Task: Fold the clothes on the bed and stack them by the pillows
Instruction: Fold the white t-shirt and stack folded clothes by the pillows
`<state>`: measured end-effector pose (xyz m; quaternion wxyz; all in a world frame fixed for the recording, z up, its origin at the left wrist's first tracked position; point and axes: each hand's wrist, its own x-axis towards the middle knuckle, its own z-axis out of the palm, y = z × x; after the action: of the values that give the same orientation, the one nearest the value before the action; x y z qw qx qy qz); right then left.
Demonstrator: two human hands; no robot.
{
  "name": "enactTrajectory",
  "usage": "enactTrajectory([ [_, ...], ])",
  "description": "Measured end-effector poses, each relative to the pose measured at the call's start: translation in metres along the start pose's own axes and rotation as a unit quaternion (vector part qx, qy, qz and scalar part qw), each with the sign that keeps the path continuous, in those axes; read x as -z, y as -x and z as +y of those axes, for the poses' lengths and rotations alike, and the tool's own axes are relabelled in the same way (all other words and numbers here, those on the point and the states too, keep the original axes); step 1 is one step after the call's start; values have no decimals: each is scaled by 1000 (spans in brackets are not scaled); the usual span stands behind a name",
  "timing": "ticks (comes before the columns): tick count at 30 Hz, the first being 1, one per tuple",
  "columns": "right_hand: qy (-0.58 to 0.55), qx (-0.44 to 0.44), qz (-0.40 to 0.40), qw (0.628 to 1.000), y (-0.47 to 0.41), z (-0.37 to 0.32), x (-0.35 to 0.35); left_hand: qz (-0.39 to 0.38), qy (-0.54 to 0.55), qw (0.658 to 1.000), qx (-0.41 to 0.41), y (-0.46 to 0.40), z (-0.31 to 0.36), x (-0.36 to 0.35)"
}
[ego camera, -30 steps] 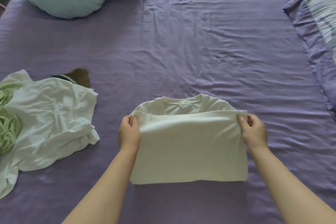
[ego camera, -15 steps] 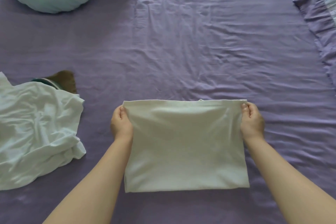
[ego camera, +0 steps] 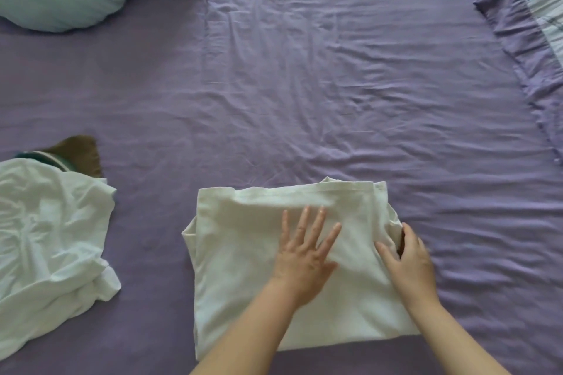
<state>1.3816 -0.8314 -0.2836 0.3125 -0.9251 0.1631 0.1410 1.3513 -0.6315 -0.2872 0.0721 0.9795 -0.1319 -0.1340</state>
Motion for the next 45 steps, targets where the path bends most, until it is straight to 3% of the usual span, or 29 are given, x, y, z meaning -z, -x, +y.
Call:
enactTrajectory([
  [2,23,1,-9,1000,-1,6,4,-76,5,997,-6,-17,1,-7],
  [7,-8,7,-35,999,6,0,17,-157,8,987,41,-36,5,1],
  [9,-49,31,-54,997,10,-8,21,-131,66,987,61,-32,6,13],
  [11,-79,57,-80,992,15,-23,22,-36,220,968,118,-25,8,26],
  [12,-95,69,-100,988,20,-32,21,3,331,929,163,-20,8,33],
  [13,-118,79,-123,982,25,-43,18,14,459,862,213,-14,8,43],
  [15,-169,102,-163,967,39,-66,8,-33,675,686,269,-1,5,66],
  [16,-186,121,-172,960,47,-78,0,-52,724,629,277,5,0,73],
  [17,-193,139,-173,956,56,-89,-8,-60,748,600,275,10,-7,78],
  [28,-93,247,-256,930,129,-150,-103,50,812,486,318,106,-96,58],
  [30,-54,261,-292,919,134,-148,-116,64,812,482,325,115,-101,49],
  [33,-39,279,-337,898,138,-140,-123,99,779,517,342,122,-105,38],
  [35,-20,289,-335,896,137,-131,-120,125,709,574,390,127,-105,32],
  [36,-8,287,-322,902,135,-126,-117,137,652,618,419,129,-105,29],
  [38,30,276,-257,926,129,-116,-107,133,497,720,465,131,-103,26],
  [39,61,266,-205,940,125,-111,-102,114,436,752,482,131,-102,27],
  [40,88,247,-151,953,120,-107,-98,90,410,759,498,130,-101,27],
  [42,96,171,-93,976,112,-101,-91,50,424,739,520,124,-100,28],
  [45,36,36,-115,992,105,-101,-91,21,451,699,554,109,-96,31],
])
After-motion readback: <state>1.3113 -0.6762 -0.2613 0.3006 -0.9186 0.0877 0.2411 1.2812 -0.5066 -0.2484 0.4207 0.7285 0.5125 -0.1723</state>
